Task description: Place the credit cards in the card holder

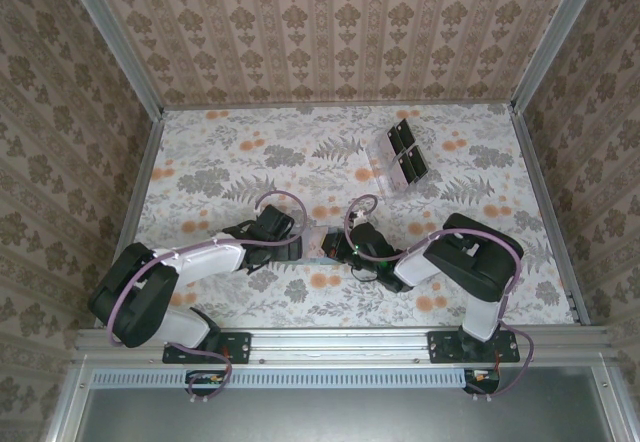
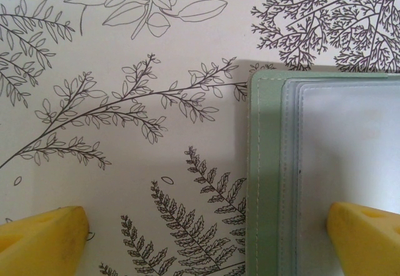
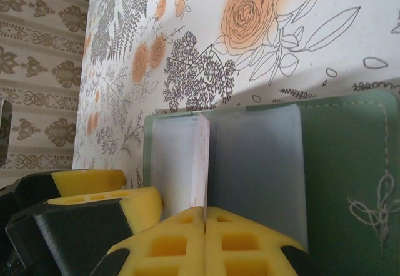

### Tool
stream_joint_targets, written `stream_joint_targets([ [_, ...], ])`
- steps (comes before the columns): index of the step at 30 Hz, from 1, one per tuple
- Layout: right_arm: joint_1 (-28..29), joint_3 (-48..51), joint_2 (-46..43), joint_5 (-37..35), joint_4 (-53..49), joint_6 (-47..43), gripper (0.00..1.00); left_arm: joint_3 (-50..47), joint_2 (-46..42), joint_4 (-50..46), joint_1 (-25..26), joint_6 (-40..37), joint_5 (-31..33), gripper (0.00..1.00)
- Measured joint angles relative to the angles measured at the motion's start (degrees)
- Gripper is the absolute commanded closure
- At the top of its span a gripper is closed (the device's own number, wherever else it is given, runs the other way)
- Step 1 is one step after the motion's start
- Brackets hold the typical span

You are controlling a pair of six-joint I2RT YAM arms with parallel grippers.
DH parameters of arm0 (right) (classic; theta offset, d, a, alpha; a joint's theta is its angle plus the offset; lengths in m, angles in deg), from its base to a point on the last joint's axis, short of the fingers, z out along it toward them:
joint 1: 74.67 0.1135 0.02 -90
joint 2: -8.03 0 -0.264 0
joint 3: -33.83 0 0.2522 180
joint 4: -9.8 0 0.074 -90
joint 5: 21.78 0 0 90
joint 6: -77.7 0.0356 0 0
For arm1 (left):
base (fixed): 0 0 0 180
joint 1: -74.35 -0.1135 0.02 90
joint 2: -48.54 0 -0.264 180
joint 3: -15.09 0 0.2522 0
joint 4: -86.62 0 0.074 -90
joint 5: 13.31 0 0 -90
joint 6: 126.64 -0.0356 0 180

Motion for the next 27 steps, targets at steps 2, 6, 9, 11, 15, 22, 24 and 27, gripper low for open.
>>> stream_joint_targets([
  [2, 0.2, 0.3, 0.0, 0.0, 0.3, 0.3, 1.00, 0.0, 0.0, 0.0, 0.0, 0.0, 0.0, 0.00],
  [6, 0.3, 0.5, 0.1, 0.1, 0.4, 1.1, 1.00, 0.0, 0.0, 0.0, 0.0, 0.0, 0.0, 0.00],
  [9, 0.3, 0.6, 0.4, 0.3, 0.7, 1.4, 1.00, 0.0, 0.0, 0.0, 0.0, 0.0, 0.0, 0.00],
  [11, 0.3, 0.6, 0.9, 0.5, 1.3, 1.7, 1.00, 0.0, 0.0, 0.0, 0.0, 0.0, 0.0, 0.00],
  [15, 0.3, 0.5, 2.0, 1.4, 2.4, 2.7, 1.00, 0.0, 0.0, 0.0, 0.0, 0.0, 0.0, 0.00],
  [22, 0.3, -0.2, 3.9, 2.3, 4.5, 3.6, 1.00, 0.0, 0.0, 0.0, 0.0, 0.0, 0.0, 0.00],
  [24, 0.3, -0.6, 4.2, 2.6, 4.5, 3.8, 1.00, 0.0, 0.0, 0.0, 0.0, 0.0, 0.0, 0.00],
  [27, 0.3, -1.2, 4.6, 3.0, 4.4, 4.0, 1.00, 0.0, 0.0, 0.0, 0.0, 0.0, 0.0, 0.00],
])
